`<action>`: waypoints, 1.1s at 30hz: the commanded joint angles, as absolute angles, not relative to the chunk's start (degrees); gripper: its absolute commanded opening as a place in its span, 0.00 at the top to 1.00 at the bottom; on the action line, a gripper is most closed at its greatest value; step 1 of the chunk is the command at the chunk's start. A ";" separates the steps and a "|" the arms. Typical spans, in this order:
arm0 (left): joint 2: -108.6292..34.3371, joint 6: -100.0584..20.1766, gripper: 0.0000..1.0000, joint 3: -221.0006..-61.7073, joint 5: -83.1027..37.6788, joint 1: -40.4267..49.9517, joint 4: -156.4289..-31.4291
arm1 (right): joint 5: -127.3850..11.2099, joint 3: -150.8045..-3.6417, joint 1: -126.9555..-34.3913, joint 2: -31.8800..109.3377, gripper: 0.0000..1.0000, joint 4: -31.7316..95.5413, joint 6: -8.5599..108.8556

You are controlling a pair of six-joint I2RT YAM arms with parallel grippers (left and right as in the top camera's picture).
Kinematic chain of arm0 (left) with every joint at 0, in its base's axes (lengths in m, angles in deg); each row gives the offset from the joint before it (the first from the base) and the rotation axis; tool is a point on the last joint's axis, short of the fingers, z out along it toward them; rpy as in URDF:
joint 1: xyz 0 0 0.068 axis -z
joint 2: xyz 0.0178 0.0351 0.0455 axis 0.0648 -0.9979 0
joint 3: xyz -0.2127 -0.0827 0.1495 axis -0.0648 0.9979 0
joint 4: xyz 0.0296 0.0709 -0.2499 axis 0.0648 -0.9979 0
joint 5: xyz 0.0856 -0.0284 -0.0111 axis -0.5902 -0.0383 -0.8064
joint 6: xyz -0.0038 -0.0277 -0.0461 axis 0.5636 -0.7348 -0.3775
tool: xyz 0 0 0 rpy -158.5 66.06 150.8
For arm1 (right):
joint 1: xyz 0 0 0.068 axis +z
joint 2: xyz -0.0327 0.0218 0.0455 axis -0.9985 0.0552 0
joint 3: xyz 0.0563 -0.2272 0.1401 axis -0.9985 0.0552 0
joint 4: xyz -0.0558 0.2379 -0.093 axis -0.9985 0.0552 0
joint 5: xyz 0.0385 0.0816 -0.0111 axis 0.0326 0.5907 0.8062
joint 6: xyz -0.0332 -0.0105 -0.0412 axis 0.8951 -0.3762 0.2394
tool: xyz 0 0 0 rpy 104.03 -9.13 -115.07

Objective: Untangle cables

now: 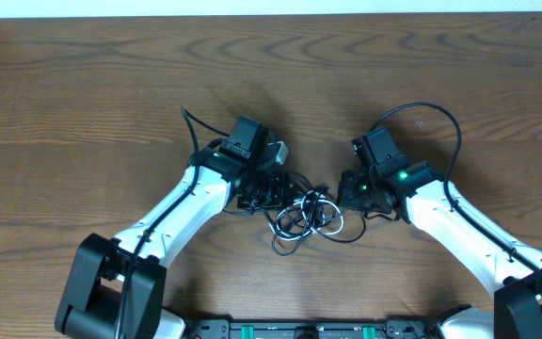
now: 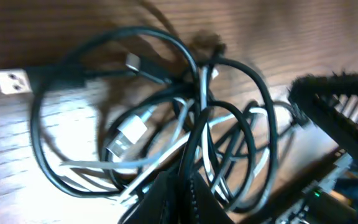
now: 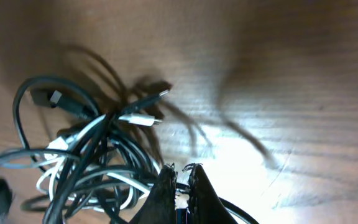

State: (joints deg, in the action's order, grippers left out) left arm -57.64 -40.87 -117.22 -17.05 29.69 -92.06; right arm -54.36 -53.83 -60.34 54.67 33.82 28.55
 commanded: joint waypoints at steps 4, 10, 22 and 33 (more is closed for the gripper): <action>-57.77 -39.71 0.92 -116.28 -21.31 29.56 -92.24 | -50.10 -53.80 -60.05 54.21 0.99 34.65 28.25; -57.77 -39.73 0.93 -116.28 -21.31 29.56 -92.19 | -49.49 -53.80 -59.81 54.21 0.99 33.77 22.04; -57.77 -39.73 0.92 -116.28 -21.31 29.56 -92.15 | -51.43 -53.78 -57.56 55.05 0.99 30.93 18.28; -57.77 -39.73 0.92 -116.28 -21.29 29.56 -92.02 | -53.42 -53.78 -56.25 57.67 0.99 26.25 16.71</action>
